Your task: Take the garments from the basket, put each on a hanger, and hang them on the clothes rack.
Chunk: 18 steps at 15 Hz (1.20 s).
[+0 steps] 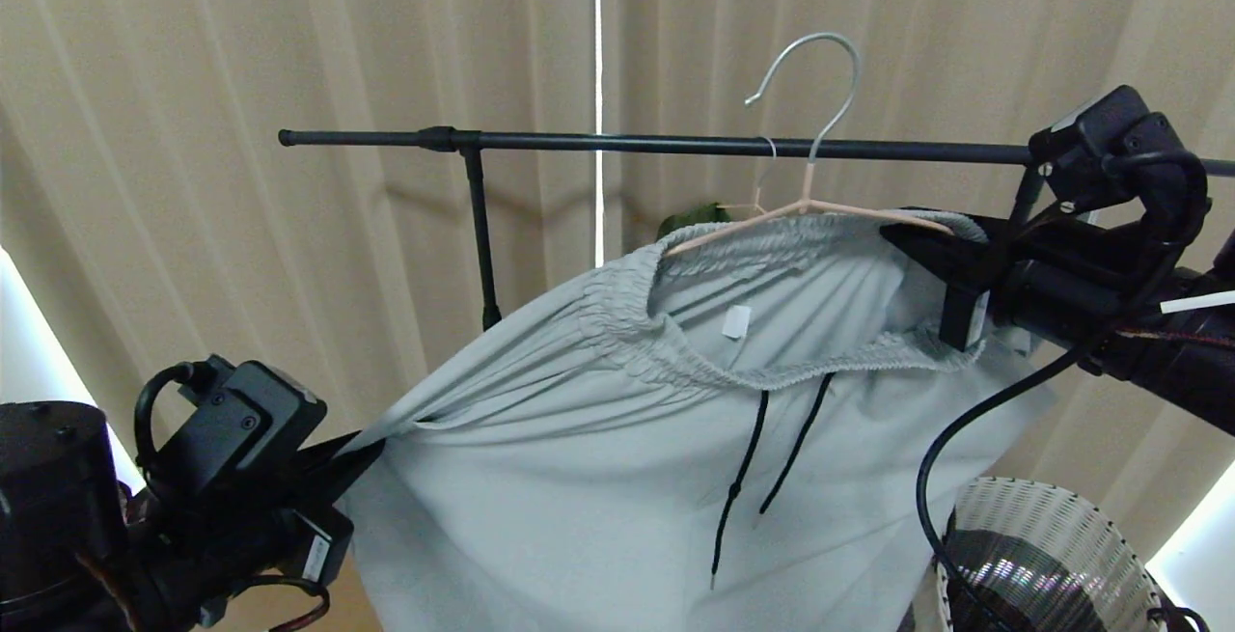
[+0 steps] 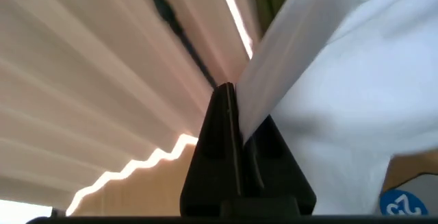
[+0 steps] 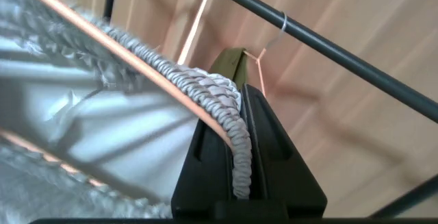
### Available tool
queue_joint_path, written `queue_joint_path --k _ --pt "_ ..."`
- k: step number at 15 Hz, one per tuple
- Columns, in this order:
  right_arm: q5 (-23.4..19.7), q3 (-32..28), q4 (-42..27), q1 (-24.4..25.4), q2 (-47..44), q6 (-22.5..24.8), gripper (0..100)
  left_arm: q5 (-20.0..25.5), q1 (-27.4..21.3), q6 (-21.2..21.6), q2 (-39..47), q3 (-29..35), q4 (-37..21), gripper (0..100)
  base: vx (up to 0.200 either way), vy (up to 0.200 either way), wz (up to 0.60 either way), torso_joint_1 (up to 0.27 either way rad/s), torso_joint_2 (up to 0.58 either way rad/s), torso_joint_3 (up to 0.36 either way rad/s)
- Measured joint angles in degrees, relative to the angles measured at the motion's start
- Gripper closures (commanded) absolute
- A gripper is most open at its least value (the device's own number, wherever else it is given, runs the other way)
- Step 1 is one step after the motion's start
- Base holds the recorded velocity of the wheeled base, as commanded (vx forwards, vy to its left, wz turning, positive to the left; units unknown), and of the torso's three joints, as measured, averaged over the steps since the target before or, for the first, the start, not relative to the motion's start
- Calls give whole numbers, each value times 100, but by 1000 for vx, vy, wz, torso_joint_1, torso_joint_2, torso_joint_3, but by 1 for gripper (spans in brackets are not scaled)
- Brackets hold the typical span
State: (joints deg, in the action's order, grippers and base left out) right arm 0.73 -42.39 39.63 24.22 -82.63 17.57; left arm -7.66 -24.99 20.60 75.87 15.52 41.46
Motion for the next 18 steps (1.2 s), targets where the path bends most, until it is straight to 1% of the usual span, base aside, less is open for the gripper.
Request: queue_joint_path --k 1,2,7,9,11,12,15,17,18 --pt "11 11 0 -16 -12 0 100 2 0 -2 -49 -4 -2 100 0 0 0 0 0 0" --pt "20 22 -6 -22 -23 -2 100 -2 0 -7 -82 -4 -7 0 0 0 0 0 0 0" --pt "60 110 -39 -63 -34 5 100 16 16 -79 -234 2 52 0 0 0 0 0 0 0" --pt "90 151 -49 -129 -26 13 100 18 63 -93 -449 63 107 0 0 0 0 0 0 0" --pt "138 204 -50 -184 7 13 100 20 187 -112 -837 84 63 0 0 0 0 0 0 0" --pt "187 265 -60 -215 35 13 100 18 319 -187 -1072 57 20 0 0 0 0 0 0 0" --pt "200 397 -336 -361 151 16 100 2 909 -667 -1609 11 -40 0 0 0 0 0 0 0" --pt "202 474 -717 -400 330 16 100 16 1463 -824 -1899 7 -321 0 0 0 0 0 0 0" --pt "206 532 -863 -427 432 17 100 22 1736 -974 -2044 11 -563 0 0 0 0 0 0 0"
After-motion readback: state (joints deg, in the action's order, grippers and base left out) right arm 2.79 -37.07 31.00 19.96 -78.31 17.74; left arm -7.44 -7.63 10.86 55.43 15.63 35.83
